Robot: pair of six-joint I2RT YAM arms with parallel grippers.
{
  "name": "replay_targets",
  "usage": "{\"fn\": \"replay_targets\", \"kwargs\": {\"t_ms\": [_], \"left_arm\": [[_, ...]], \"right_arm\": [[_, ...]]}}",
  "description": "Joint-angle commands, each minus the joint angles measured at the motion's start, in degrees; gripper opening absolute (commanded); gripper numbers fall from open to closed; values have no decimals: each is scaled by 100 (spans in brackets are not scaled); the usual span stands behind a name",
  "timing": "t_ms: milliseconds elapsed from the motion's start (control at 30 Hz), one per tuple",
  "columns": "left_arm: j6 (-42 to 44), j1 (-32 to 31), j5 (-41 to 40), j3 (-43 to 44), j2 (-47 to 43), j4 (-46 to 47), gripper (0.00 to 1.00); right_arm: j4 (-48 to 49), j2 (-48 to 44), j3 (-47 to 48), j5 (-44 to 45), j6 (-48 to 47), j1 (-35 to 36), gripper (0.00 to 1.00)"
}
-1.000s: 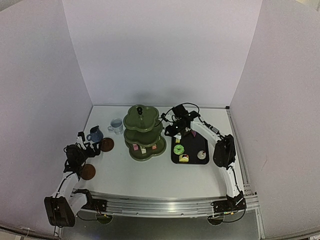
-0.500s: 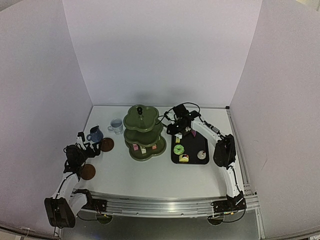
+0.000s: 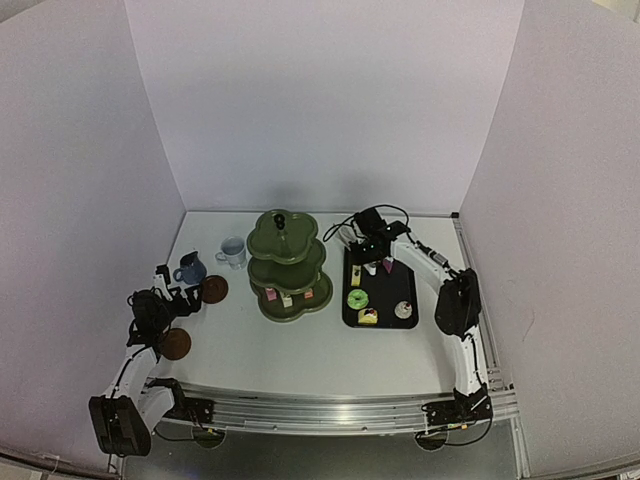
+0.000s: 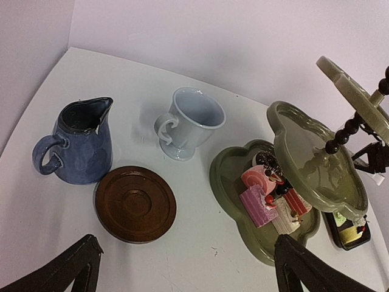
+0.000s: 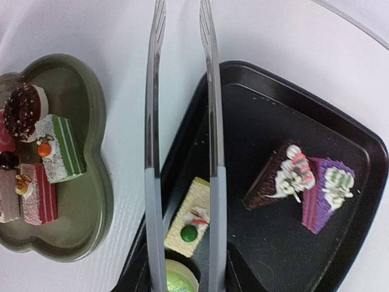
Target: Serve the afternoon tea
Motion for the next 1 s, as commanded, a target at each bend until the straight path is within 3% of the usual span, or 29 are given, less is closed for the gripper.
{"fn": "replay_targets", "kwargs": {"t_ms": [0,267,600,967], "left_arm": [[91,27,75,172,-50,73,100],[95,23,20,304,-139,17,100],[67,25,139,405,-85,-5,100],[333,22,195,468,-53,-40,100]], "right_arm": [[-48,-1396,-468,378,590,-33,32],[-1492,-2464,-1314,-417,1212,-22,34],[-1499,-3432,-2825,-833,1627,88,34],[-1619,-3767,-3600,-1234,1712,174,33]]}}
